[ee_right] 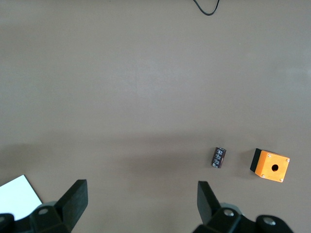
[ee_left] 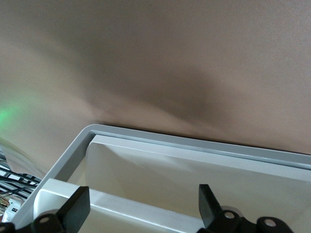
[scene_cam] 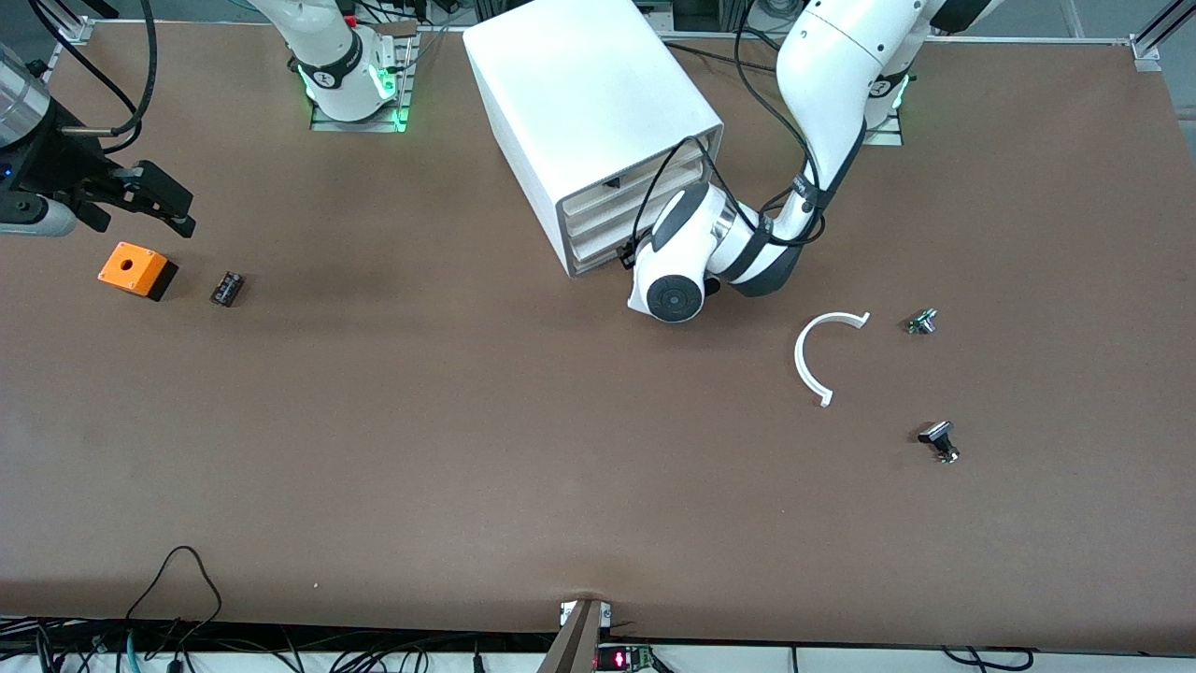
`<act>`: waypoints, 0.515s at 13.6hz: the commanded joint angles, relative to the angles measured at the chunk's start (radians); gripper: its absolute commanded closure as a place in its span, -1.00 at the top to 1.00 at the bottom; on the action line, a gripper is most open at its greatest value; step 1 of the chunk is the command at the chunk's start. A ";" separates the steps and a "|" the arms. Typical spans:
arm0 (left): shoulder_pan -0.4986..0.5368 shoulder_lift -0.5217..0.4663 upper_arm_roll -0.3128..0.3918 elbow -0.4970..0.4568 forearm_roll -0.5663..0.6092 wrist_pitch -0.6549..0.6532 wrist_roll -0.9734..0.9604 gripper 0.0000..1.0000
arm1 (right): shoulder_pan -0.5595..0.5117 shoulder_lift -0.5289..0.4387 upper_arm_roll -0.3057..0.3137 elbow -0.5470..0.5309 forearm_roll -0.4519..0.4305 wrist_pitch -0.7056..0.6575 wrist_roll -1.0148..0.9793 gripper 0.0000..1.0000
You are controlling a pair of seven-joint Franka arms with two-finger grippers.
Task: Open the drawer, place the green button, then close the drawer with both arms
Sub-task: 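Push the drawer shut into the cabinet with the left gripper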
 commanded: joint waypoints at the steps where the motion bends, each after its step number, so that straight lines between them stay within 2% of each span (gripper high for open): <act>1: 0.006 -0.019 0.003 0.016 -0.007 -0.039 0.011 0.96 | -0.015 0.011 0.012 0.024 -0.003 -0.006 -0.004 1.00; 4: 0.035 -0.029 0.007 0.069 0.065 -0.073 0.022 0.96 | -0.015 0.010 0.012 0.027 -0.001 -0.006 0.002 1.00; 7: 0.084 -0.036 0.007 0.175 0.206 -0.171 0.122 0.96 | -0.015 0.010 0.012 0.027 -0.001 -0.006 -0.006 1.00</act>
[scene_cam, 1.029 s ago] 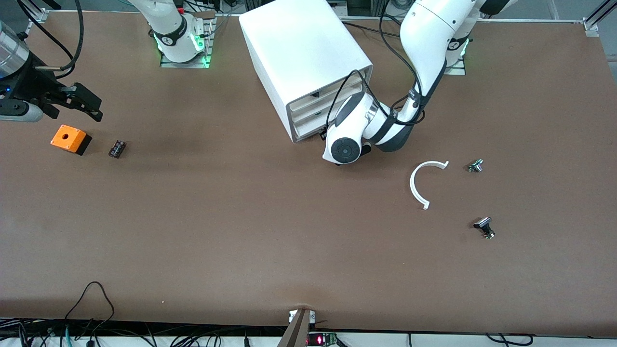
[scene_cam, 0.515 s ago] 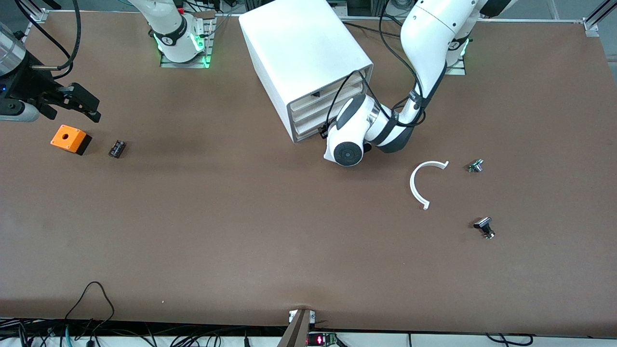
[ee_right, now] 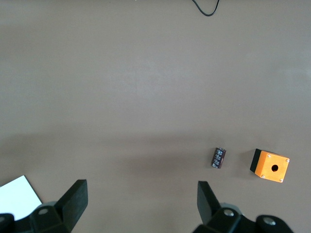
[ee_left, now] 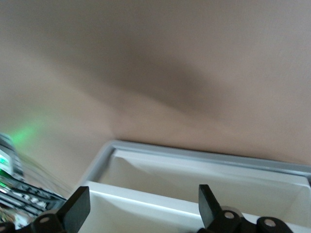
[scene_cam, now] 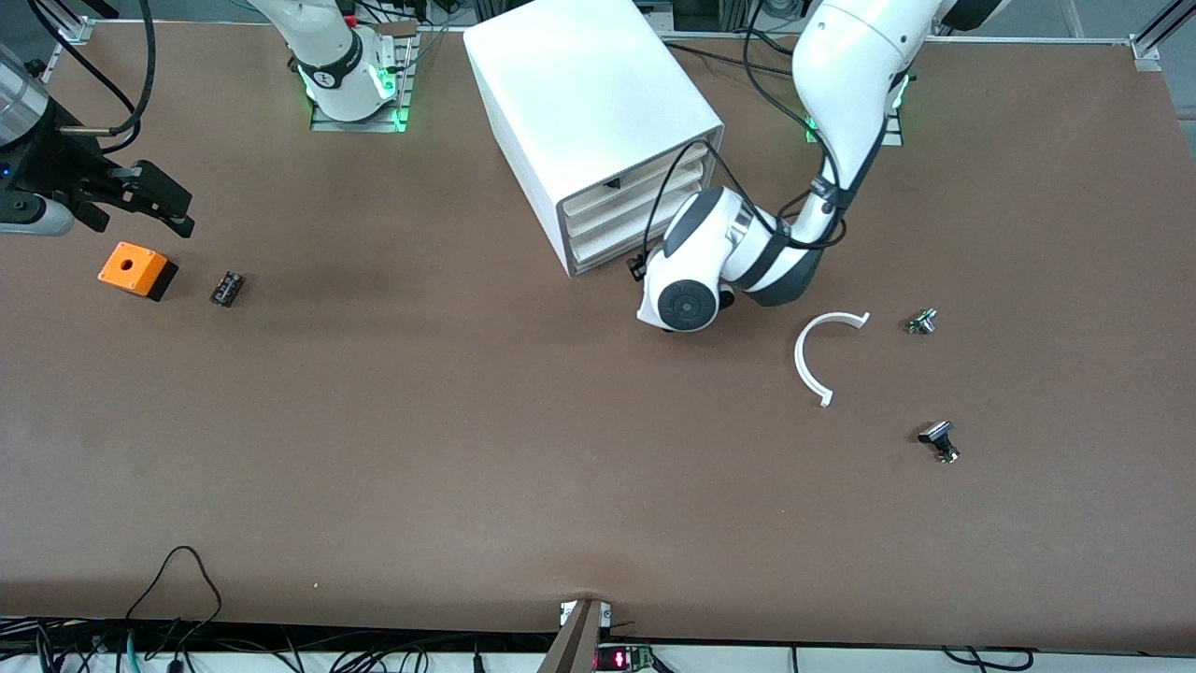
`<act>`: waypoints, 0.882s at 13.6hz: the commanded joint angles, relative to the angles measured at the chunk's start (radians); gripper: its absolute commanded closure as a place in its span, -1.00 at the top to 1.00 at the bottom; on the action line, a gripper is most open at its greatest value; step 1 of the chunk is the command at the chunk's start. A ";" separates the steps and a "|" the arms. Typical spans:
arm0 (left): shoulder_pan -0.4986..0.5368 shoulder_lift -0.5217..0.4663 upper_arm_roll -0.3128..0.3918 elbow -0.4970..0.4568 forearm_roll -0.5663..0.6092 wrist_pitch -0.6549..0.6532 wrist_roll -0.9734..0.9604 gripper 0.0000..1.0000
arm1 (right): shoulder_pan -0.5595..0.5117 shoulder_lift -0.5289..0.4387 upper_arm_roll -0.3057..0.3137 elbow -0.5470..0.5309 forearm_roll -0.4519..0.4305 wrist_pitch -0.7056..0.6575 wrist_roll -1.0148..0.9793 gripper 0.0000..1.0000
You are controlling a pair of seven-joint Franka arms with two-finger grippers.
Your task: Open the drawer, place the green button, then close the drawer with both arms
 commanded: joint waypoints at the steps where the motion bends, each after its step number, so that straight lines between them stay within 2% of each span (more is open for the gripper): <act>1: 0.048 -0.025 -0.001 0.092 0.132 -0.102 0.141 0.96 | -0.014 0.011 0.010 0.026 -0.001 -0.007 -0.010 1.00; 4: 0.130 -0.077 -0.001 0.110 0.243 -0.124 0.360 0.95 | -0.014 0.011 0.010 0.026 0.000 -0.007 -0.011 1.00; 7: 0.147 -0.141 -0.004 0.110 0.403 -0.122 0.505 0.95 | -0.014 0.011 0.010 0.034 0.000 -0.010 -0.011 1.00; 9: 0.152 -0.219 -0.001 0.104 0.419 -0.124 0.595 0.95 | -0.014 0.011 0.010 0.038 0.000 -0.011 -0.011 1.00; 10: 0.161 -0.268 -0.001 0.091 0.422 -0.130 0.637 0.86 | -0.014 0.011 0.010 0.038 0.000 -0.014 -0.009 1.00; 11: 0.173 -0.326 -0.004 0.056 0.421 -0.150 0.674 0.55 | -0.014 0.009 0.010 0.038 0.000 -0.014 -0.007 1.00; 12: 0.201 -0.400 -0.011 0.008 0.422 -0.156 0.701 0.41 | -0.014 0.011 0.010 0.038 0.000 -0.014 -0.009 1.00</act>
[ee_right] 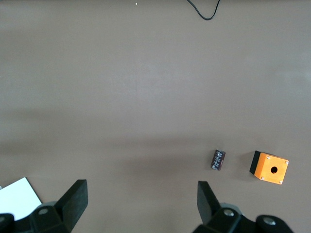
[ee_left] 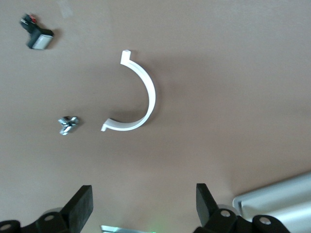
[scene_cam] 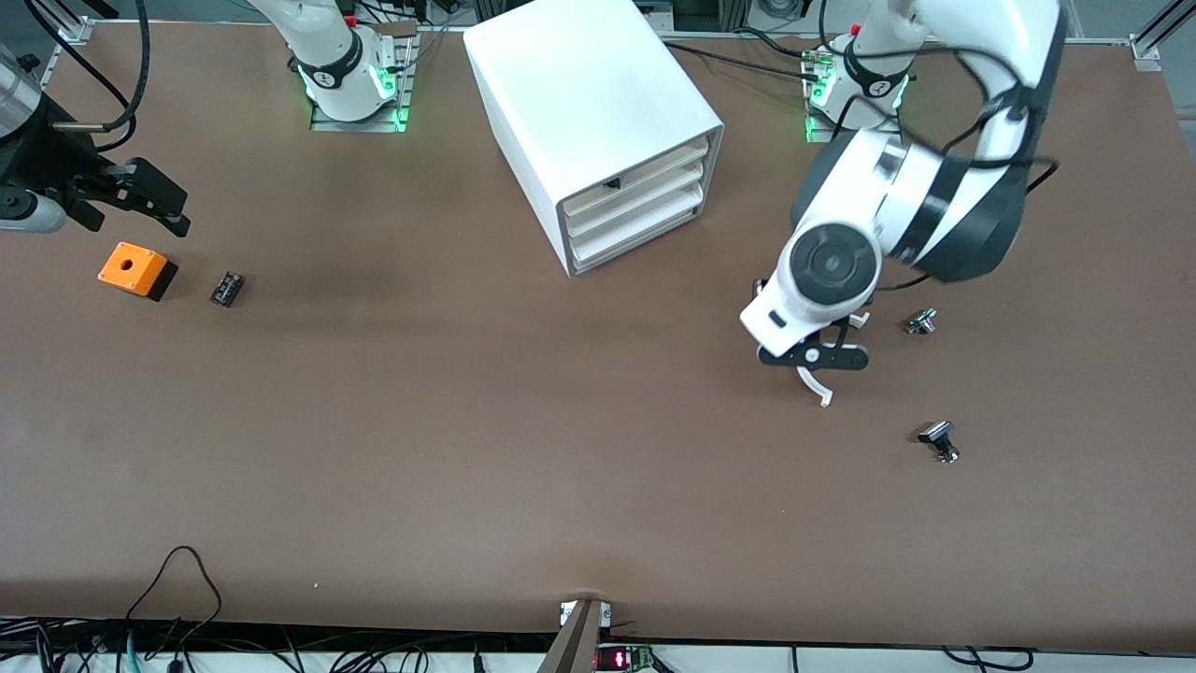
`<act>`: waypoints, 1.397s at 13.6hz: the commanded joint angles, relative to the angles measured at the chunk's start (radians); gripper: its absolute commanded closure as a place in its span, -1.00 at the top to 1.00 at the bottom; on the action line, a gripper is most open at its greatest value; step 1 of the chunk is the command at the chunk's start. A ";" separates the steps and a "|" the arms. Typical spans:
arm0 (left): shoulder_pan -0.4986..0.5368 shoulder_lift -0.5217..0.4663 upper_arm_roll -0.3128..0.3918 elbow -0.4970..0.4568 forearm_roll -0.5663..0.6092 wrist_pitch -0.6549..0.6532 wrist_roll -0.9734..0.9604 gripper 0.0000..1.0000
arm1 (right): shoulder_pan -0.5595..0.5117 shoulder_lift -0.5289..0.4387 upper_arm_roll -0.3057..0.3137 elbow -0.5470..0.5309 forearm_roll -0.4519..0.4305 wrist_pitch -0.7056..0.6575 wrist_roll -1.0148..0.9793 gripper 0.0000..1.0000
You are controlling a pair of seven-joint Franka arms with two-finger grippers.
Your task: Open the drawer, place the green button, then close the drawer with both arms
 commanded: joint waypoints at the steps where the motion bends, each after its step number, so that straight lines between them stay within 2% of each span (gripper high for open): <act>1: 0.052 -0.217 -0.015 -0.150 0.013 -0.016 0.100 0.45 | -0.015 0.011 0.009 0.026 0.000 -0.014 -0.009 1.00; 2: 0.067 -0.265 -0.015 -0.170 0.013 -0.024 0.145 0.54 | -0.015 0.011 0.009 0.026 0.002 -0.014 -0.007 1.00; 4: 0.139 -0.297 -0.014 -0.164 0.002 -0.028 0.289 0.58 | -0.015 0.011 0.009 0.027 0.002 -0.013 -0.007 1.00; 5: 0.185 -0.307 -0.012 -0.169 -0.034 -0.009 0.346 0.72 | -0.015 0.009 0.009 0.027 0.000 -0.011 -0.007 1.00; 6: 0.213 -0.325 -0.002 -0.194 -0.070 0.054 0.376 0.97 | -0.015 0.011 0.009 0.029 0.002 -0.010 -0.007 1.00; 8: 0.224 -0.430 0.052 -0.349 -0.104 0.212 0.449 0.98 | -0.014 0.011 0.010 0.033 0.002 -0.010 -0.004 1.00; 10: 0.264 -0.495 0.058 -0.432 -0.107 0.252 0.477 0.98 | -0.015 0.011 0.009 0.033 0.002 -0.008 -0.006 1.00; 13: 0.276 -0.521 0.058 -0.459 -0.107 0.252 0.427 0.98 | -0.015 0.011 0.009 0.033 0.002 -0.007 -0.006 1.00; 16: 0.265 -0.520 0.132 -0.462 -0.154 0.255 0.344 0.98 | -0.015 0.011 0.007 0.035 0.002 -0.010 -0.010 1.00; 19: 0.265 -0.521 0.135 -0.466 -0.156 0.255 0.333 0.98 | -0.017 0.011 0.007 0.041 0.002 -0.011 -0.012 1.00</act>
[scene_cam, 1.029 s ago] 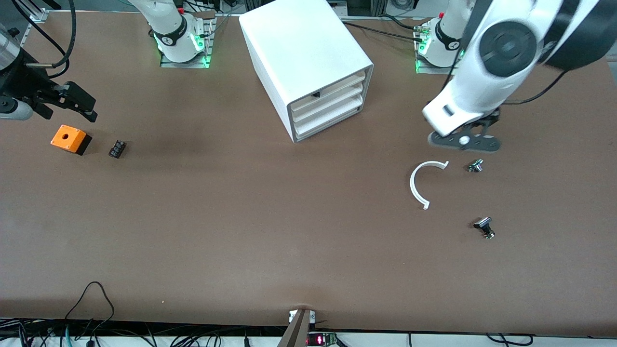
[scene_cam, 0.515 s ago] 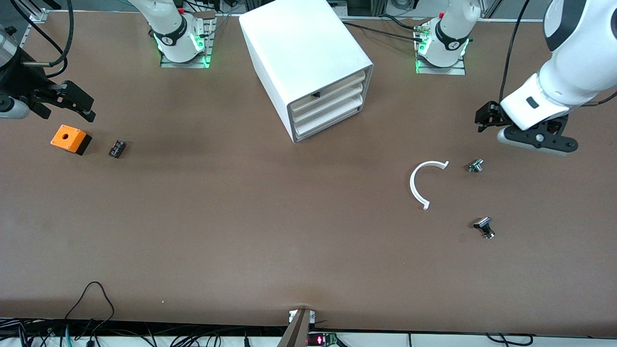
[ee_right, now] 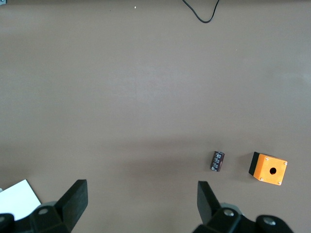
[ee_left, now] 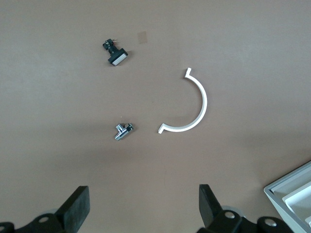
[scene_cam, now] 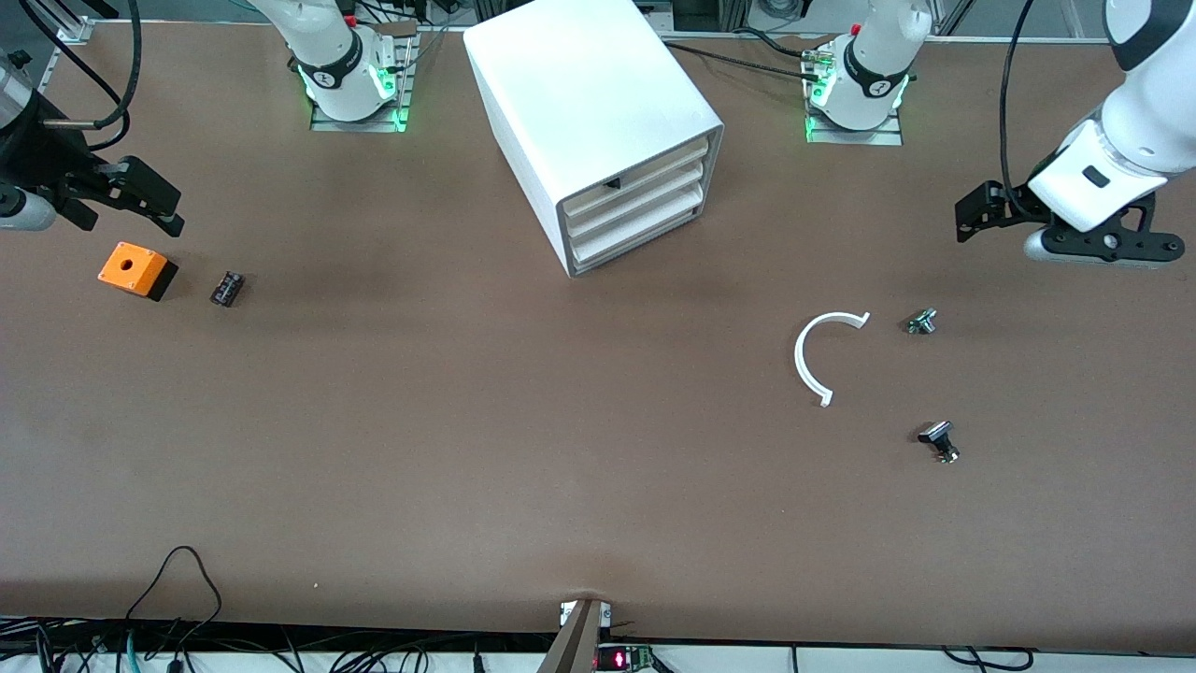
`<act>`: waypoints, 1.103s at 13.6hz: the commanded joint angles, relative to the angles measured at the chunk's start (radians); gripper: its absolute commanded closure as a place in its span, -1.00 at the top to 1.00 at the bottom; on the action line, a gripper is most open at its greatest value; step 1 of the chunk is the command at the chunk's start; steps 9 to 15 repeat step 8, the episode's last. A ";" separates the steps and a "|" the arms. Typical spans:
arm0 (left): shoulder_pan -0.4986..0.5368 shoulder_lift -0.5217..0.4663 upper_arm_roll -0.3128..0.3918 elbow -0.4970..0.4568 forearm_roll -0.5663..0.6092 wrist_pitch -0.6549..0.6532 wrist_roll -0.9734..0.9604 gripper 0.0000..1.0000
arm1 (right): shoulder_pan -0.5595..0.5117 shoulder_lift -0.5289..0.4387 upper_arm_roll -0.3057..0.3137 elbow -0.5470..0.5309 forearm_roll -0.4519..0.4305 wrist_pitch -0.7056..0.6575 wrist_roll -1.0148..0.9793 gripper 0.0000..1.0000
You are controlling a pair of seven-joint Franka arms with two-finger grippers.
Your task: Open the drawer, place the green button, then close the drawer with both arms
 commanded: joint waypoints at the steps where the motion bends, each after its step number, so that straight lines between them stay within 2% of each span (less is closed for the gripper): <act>1: -0.007 -0.022 0.006 -0.027 -0.018 0.019 -0.016 0.98 | -0.010 0.011 0.007 0.031 0.002 -0.014 -0.012 1.00; 15: -0.012 -0.023 0.021 -0.020 -0.038 0.012 0.001 0.98 | -0.011 0.011 0.007 0.034 0.002 -0.016 -0.019 1.00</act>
